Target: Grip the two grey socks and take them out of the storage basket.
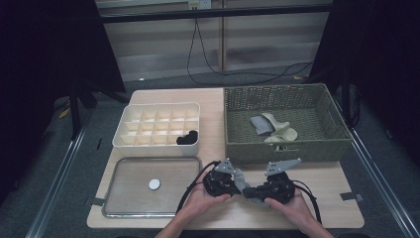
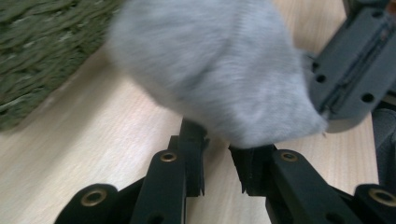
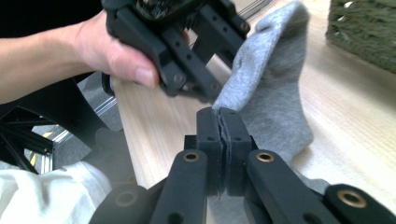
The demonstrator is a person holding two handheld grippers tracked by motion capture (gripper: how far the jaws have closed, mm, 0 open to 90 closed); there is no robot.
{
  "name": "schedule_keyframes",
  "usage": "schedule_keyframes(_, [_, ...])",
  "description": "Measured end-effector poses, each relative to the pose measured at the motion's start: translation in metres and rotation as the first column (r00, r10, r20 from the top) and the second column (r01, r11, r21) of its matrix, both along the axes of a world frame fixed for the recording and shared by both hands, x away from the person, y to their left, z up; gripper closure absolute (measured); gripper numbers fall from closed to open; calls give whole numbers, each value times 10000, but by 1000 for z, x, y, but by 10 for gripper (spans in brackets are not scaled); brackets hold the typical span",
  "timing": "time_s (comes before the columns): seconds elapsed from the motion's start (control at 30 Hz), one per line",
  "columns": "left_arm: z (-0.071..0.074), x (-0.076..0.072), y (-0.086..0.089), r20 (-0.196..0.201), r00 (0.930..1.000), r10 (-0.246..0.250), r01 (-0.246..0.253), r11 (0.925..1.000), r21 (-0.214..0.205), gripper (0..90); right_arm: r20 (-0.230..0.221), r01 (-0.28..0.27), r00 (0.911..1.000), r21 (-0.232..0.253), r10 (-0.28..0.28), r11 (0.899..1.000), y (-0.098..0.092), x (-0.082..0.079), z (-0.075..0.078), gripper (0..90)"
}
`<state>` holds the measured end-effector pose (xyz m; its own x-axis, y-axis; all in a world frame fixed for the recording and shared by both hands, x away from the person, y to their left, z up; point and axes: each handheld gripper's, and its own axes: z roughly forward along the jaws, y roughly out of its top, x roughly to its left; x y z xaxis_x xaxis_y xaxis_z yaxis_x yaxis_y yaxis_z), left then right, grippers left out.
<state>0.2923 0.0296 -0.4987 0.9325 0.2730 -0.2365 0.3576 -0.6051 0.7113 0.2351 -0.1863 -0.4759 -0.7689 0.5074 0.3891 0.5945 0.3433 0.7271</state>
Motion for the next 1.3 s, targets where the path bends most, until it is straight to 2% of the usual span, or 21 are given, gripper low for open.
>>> schedule_keyframes(0.1, [0, 1, 2, 94, 9999, 70, -71, 10000, 51, 740, -113, -103, 9999, 59, 104, 9999, 2, 0, -3, 882])
schedule_keyframes(0.27, [3, 5, 12, 90, 9993, 374, -375, 9993, 71, 736, -323, -421, 9986, -222, 414, 9989, 8, -4, -11, 882])
schedule_keyframes(0.37, [8, 4, 18, 219, 9986, 474, -471, 9988, -121, 695, -412, -529, 9978, -397, 512, 9978, 11, -4, -15, 881])
schedule_keyframes(0.4, [11, 4, 20, 291, 9986, 437, -437, 9990, -11, 690, -419, -579, 9975, -417, 562, 9974, 11, -4, -17, 880])
schedule_keyframes(0.5, [13, 5, 27, 302, 9972, 687, -683, 9975, -168, 679, -510, -604, 9970, -530, 577, 9968, 13, -4, -20, 877])
schedule_keyframes(0.53, [15, 6, 30, 346, 9969, 712, -710, 9974, -78, 678, -466, -624, 9971, -621, 596, 9961, 13, -4, -20, 875])
schedule_keyframes(0.6, [16, 8, 34, 372, 9956, 861, -852, 9960, -251, 673, -461, -714, 9966, -778, 680, 9944, 15, -5, -23, 874])
schedule_keyframes(0.73, [23, 8, 40, 427, 9939, 1017, -995, 9937, -509, 660, -394, -735, 9967, -798, 706, 9941, 16, -4, -22, 860])
schedule_keyframes(0.93, [32, 6, 48, 562, 9919, 1135, -1081, 9899, -915, 653, -563, -1036, 9936, -992, 983, 9897, 20, -6, -27, 809])
schedule_keyframes(1.03, [32, 4, 47, 513, 9948, 883, -830, 9917, -979, 678, -493, -1044, 9938, -943, 1001, 9901, 20, -7, -24, 791])
schedule_keyframes(1.17, [31, -4, 40, 565, 9982, 209, -166, 9970, -752, 728, -362, -721, 9969, -708, 697, 9949, 11, -6, -20, 783])
schedule_keyframes(1.2, [31, -6, 38, 536, 9984, 155, -111, 9967, -810, 730, -321, -612, 9977, -683, 591, 9958, 8, -7, -18, 784])
schedule_keyframes(1.27, [31, -12, 38, 570, 9983, -122, 159, 9978, -638, 737, -230, -379, 9991, -587, 366, 9976, 1, -7, -14, 790])
schedule_keyframes(1.3, [29, -15, 40, 699, 9968, -377, 401, 9987, -322, 737, -179, -243, 9996, -544, 233, 9982, -3, -8, -13, 791])
